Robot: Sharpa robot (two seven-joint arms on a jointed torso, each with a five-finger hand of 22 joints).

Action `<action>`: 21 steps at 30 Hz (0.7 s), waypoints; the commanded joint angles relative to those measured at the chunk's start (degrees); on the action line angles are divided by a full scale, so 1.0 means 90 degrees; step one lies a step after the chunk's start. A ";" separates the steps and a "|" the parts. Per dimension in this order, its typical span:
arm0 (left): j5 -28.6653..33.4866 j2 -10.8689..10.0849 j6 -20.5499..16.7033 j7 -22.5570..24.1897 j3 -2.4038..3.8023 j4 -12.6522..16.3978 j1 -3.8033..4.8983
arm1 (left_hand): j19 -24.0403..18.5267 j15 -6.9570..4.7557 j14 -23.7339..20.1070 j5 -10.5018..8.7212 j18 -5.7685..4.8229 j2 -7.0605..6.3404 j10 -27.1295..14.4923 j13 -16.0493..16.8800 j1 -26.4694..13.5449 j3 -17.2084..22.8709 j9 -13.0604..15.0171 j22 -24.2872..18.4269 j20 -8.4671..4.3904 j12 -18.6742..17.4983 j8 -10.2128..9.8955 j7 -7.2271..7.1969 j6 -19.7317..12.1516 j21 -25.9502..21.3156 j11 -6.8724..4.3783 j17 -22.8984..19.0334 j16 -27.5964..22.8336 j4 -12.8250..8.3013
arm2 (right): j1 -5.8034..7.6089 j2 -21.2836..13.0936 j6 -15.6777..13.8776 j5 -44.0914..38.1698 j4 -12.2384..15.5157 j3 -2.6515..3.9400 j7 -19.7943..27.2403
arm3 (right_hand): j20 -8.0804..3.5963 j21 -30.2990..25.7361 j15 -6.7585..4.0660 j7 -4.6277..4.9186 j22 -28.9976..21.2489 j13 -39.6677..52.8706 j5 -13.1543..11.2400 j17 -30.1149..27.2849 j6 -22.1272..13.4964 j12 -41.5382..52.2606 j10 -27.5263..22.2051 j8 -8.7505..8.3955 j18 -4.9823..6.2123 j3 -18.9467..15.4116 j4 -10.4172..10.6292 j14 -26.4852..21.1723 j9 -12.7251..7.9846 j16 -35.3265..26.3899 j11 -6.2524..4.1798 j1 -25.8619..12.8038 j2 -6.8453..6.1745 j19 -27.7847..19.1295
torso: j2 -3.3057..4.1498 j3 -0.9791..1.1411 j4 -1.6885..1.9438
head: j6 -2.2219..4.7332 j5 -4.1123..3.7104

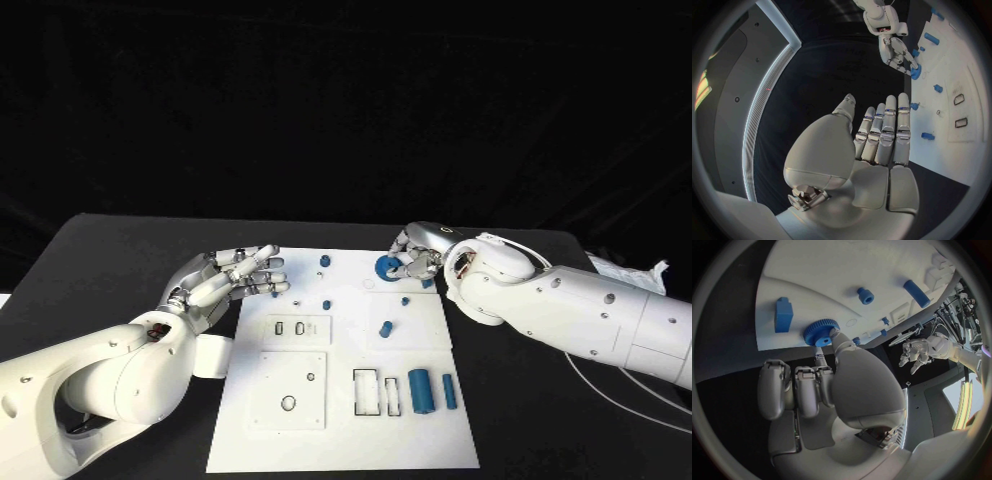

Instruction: Assemble the parts on the task board

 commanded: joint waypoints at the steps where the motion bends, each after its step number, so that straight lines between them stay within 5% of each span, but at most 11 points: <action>1: 0.0009 0.0009 0.0066 0.0026 0.0005 0.0003 0.0006 | 0.0034 0.0031 -0.0003 -0.0015 0.0067 0.0019 -0.0005 -0.0008 0.0019 0.0003 -0.0007 -0.0006 0.0013 -0.0020 -0.0034 0.0069 0.0036 -0.0018 0.0038 0.0011 -0.0015 -0.0024 | -0.0047 0.0003 -0.0332 -0.0435 0.0048 -0.0026 -0.0035 | -0.0054 0.0060 -0.0062 -0.0201 0.0057 0.1362 0.0005 0.1012 0.0415 0.0053 0.0501 0.0169 -0.0139 0.0159 -0.0092 0.0539 0.0152 0.0035 -0.0066 0.0328 0.0280 0.0013 | -0.0002 0.0001 0.0002 | -0.0005 -0.0003; 12: 0.0009 0.0017 0.0078 0.0024 0.0005 -0.0006 0.0005 | 0.0034 0.0031 -0.0003 -0.0015 0.0067 0.0019 -0.0005 -0.0008 0.0019 0.0003 -0.0007 -0.0006 0.0013 -0.0020 -0.0034 0.0069 0.0036 -0.0018 0.0038 0.0011 -0.0015 -0.0024 | -0.0062 0.0102 -0.0872 -0.0778 0.0648 -0.0024 -0.0130 | -0.0084 0.0101 -0.0072 -0.0193 0.0143 0.1379 0.0092 0.1029 0.0407 0.0063 0.0511 0.0091 -0.0157 0.0292 -0.0120 0.0542 0.0181 0.0041 -0.0067 0.0065 0.0188 0.0048 | -0.0003 -0.0004 0.0011 | 0.0034 0.0036; 21: 0.0009 0.0042 0.0090 0.0026 0.0004 -0.0013 0.0005 | 0.0033 0.0033 -0.0004 -0.0014 0.0067 0.0023 -0.0007 -0.0008 0.0020 0.0004 -0.0007 -0.0008 0.0014 -0.0022 -0.0039 0.0070 0.0036 -0.0021 0.0040 0.0013 -0.0022 -0.0031 | -0.0056 0.0517 -0.0924 -0.1212 0.0836 -0.0028 -0.0323 | -0.0077 0.0116 -0.0063 -0.0179 0.0175 0.1374 0.0169 0.1021 0.0385 0.0050 0.0506 0.0028 -0.0163 0.0344 -0.0097 0.0540 0.0189 0.0036 -0.0055 -0.0104 0.0120 0.0060 | 0.0005 -0.0017 0.0021 | 0.0035 0.0089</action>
